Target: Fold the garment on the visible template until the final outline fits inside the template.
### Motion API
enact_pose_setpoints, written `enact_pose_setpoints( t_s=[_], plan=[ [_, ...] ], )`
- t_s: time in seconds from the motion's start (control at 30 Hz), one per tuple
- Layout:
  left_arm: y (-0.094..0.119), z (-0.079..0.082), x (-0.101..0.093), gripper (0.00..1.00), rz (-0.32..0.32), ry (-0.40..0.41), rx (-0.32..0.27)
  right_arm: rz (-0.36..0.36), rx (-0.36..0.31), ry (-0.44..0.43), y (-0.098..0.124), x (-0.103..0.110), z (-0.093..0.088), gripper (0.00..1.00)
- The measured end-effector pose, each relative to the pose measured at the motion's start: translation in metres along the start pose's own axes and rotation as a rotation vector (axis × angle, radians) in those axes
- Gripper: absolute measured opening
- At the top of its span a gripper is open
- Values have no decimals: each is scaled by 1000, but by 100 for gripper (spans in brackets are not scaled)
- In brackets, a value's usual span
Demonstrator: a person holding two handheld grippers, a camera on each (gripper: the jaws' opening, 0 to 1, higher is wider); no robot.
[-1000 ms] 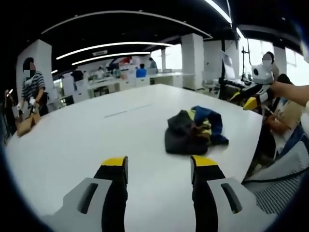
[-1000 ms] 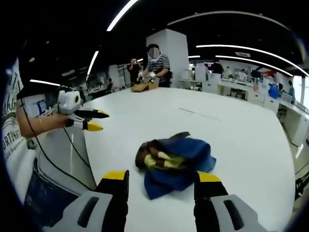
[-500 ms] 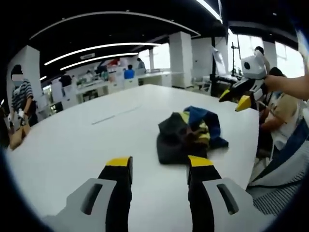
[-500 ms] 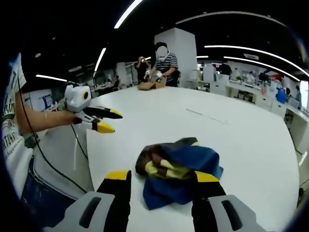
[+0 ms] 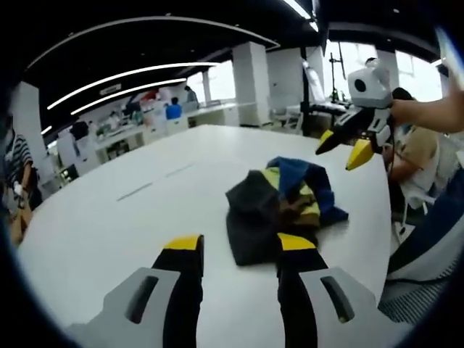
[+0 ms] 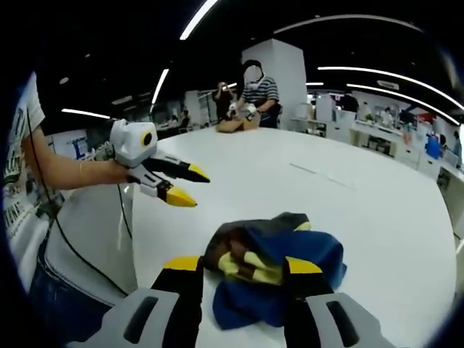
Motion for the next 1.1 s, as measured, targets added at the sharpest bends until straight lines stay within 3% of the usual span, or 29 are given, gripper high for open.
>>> enact_pose_setpoints(
  t_s=[0.73,1.1],
  plan=[
    [-69,-27,9,29,-177,-93,90,52,65,42,-43,-11,-10,28],
    [-96,-32,5,23,-254,-133,80,72,86,57,-61,-17,-16,21]
  ],
)
Point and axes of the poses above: the point that each gripper's makers call its tool centre point, and the gripper's own axes: y roughly backward along the fingers, x roughly to its left, z roughly out of its top, the point moved 6 cm from there along y, roughly backward along the fingers, and after that the axes turned 14 degrees about -x, right-handed, at the moved point
